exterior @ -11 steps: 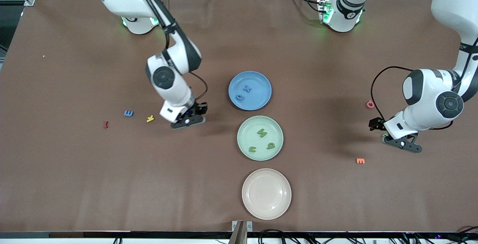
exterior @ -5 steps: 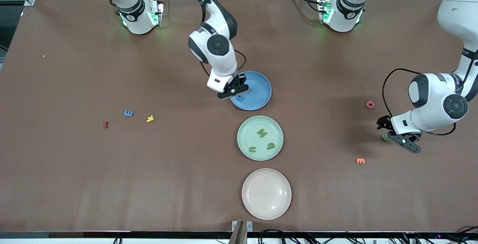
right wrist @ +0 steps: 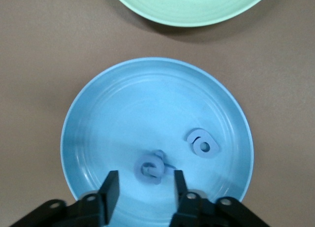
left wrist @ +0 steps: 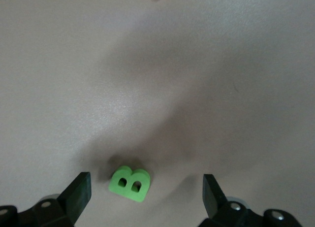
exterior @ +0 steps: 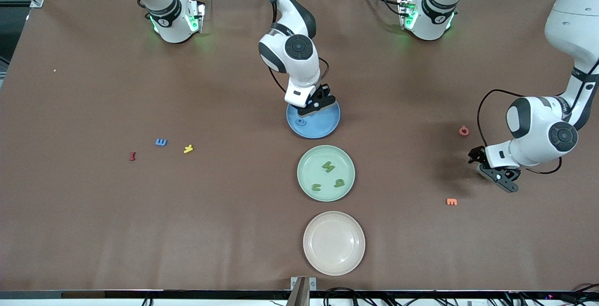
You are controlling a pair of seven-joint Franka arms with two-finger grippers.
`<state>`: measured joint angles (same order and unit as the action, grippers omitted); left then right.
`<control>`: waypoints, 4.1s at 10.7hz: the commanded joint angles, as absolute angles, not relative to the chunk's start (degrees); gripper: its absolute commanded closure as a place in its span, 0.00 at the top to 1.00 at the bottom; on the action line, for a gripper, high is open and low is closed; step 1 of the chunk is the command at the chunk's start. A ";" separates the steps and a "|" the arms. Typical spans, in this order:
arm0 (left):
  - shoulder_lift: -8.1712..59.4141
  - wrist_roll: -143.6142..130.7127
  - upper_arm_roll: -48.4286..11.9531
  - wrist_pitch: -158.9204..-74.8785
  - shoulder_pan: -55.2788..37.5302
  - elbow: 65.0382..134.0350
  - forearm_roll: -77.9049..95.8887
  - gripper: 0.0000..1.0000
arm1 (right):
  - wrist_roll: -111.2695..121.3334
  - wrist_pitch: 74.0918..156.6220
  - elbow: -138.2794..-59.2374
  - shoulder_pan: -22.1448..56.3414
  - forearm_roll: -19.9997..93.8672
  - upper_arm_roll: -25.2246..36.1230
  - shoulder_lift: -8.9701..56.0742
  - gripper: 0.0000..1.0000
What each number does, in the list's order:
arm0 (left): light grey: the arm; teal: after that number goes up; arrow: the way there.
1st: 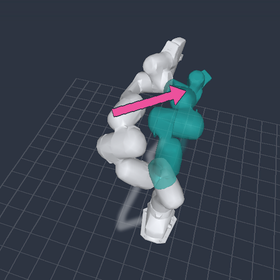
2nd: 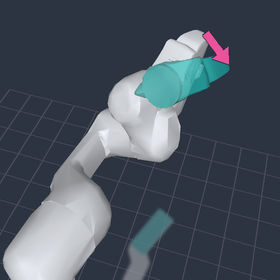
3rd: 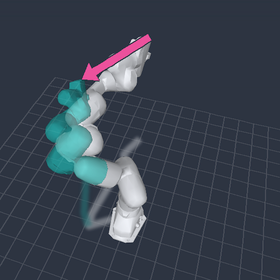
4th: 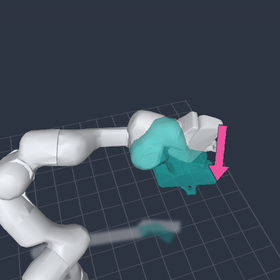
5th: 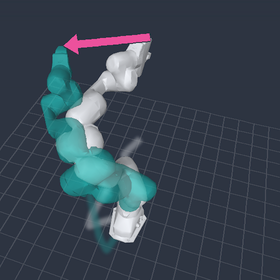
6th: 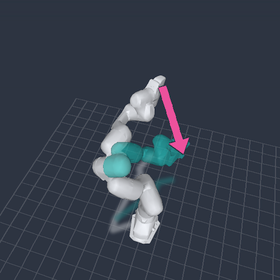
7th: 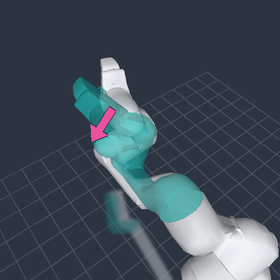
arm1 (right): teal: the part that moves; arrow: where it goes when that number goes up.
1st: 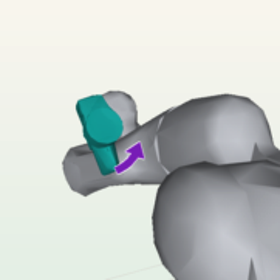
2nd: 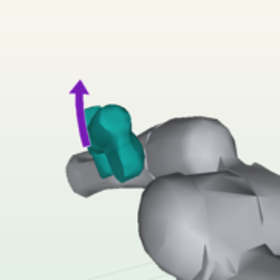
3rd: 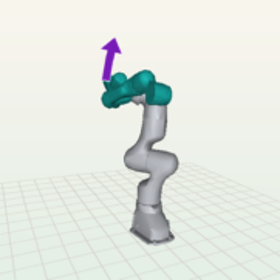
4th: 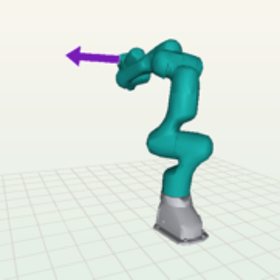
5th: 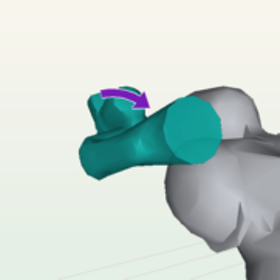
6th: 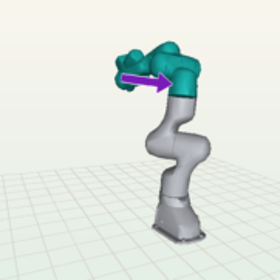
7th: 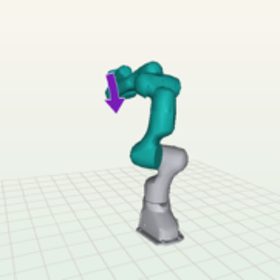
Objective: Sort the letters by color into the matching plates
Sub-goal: 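Place the e on the blue plate while the left gripper reaches B, then grasp the green B with the left gripper while the right returns, then place the B on the green plate while the right reaches blue m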
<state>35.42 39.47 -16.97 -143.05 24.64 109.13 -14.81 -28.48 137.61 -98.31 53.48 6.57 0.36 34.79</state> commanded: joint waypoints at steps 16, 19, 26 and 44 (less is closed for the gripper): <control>38.76 43.16 -17.66 -145.46 27.07 105.91 -15.82 0.17 | 39.08 123.41 -98.61 21.91 6.77 11.95 26.81 1.00; 36.84 37.56 -20.38 -144.59 25.23 104.59 -15.73 0.00 | 48.94 123.05 -98.70 15.92 6.77 12.04 26.72 1.00; 36.82 1.12 -21.45 -123.49 1.89 88.69 -15.64 0.00 | 31.79 123.14 -98.70 12.75 8.09 15.64 26.54 1.00; 36.06 -38.41 -17.31 -122.53 -17.06 81.74 -15.91 1.00 | -69.43 136.57 -102.63 11.78 13.08 15.47 31.47 1.00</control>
<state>41.70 -38.23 -17.20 -124.59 -19.87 80.38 -14.89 -66.68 134.07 -99.80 11.78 9.92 15.71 31.69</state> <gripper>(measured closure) 0.000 0.000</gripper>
